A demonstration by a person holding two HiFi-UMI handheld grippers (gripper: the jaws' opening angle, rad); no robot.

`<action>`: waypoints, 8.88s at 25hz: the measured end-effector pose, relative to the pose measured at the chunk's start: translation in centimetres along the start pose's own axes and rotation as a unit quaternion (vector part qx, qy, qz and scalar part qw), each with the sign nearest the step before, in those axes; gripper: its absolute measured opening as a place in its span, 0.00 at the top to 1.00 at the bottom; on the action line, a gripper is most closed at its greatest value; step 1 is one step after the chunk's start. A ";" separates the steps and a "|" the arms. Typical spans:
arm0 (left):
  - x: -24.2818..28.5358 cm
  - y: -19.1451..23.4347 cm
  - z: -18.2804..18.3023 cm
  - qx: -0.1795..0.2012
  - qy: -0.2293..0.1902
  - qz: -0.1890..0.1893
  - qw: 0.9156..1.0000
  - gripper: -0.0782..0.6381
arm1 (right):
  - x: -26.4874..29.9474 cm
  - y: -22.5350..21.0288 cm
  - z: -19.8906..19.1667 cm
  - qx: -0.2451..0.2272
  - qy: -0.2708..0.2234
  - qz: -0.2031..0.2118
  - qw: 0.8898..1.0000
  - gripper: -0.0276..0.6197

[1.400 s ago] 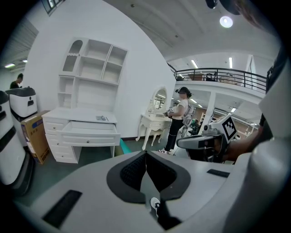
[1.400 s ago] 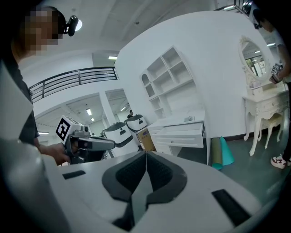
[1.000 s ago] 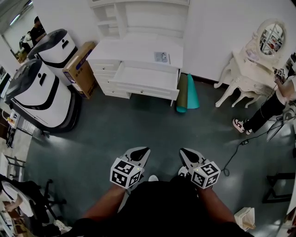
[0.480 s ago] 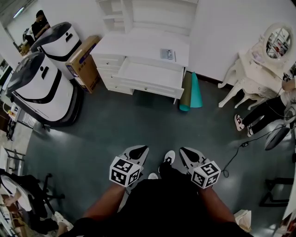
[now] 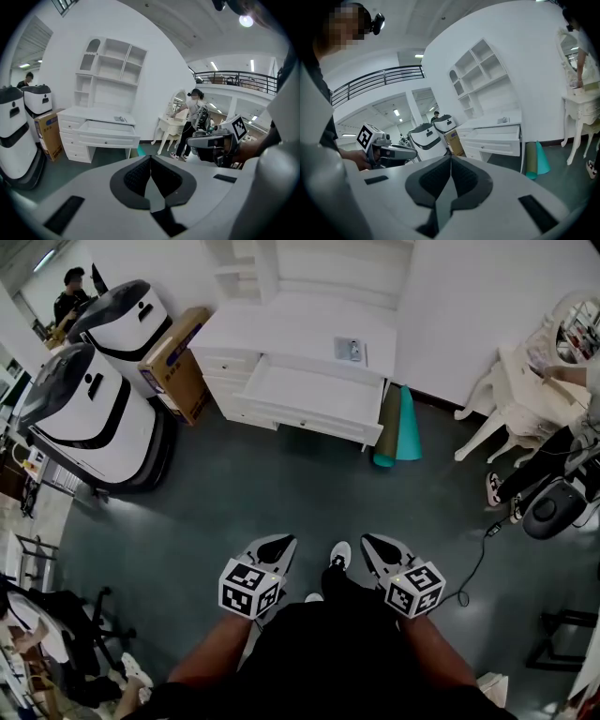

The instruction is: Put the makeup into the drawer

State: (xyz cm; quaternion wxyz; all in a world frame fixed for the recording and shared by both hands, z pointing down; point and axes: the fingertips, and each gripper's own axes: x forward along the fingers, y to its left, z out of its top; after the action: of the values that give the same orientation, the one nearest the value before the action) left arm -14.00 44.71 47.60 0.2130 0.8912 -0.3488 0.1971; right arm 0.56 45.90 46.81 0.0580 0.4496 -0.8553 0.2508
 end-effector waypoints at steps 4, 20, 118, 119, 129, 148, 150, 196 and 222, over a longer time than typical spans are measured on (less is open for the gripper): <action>1.6 1.7 2.2 0.003 -0.004 0.009 1.000 0.88 | 1.8 -2.0 1.6 0.001 0.000 0.002 1.000 0.91; 11.8 7.2 11.1 0.012 0.007 0.018 1.000 0.88 | 9.5 -13.4 10.0 -0.002 -0.008 0.008 1.000 0.91; 40.9 33.7 27.8 0.011 0.078 -0.017 0.997 0.88 | 43.8 -48.3 23.2 -0.075 0.131 -0.188 0.971 0.91; 41.0 33.6 27.7 0.009 0.081 -0.012 0.997 0.88 | 44.3 -49.2 23.3 -0.077 0.133 -0.190 0.970 0.91; 40.6 33.2 26.8 -0.014 0.100 0.021 0.995 0.88 | 48.8 -56.5 21.5 -0.056 0.182 -0.193 0.962 0.87; 39.0 33.4 25.3 -0.051 0.096 0.046 0.993 0.88 | 50.9 -59.4 19.6 0.027 0.220 -0.231 0.947 0.86; 38.6 33.5 25.1 -0.054 0.094 0.049 0.993 0.88 | 50.8 -59.7 19.6 0.045 0.214 -0.233 0.948 0.88; 38.2 34.9 24.3 -0.063 0.092 0.012 0.994 0.88 | 47.4 -44.4 8.7 -0.168 0.328 -0.036 0.929 0.89; 35.3 37.4 21.3 -0.127 0.104 0.091 0.982 0.88 | 53.7 -46.5 -0.3 -0.327 0.459 0.034 0.825 0.89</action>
State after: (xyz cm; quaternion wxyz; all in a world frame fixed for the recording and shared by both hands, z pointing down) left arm -12.07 -10.21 56.59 0.3404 0.7964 -0.4261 0.2612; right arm 5.97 -15.55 82.02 0.5791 0.2081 -0.7765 0.1360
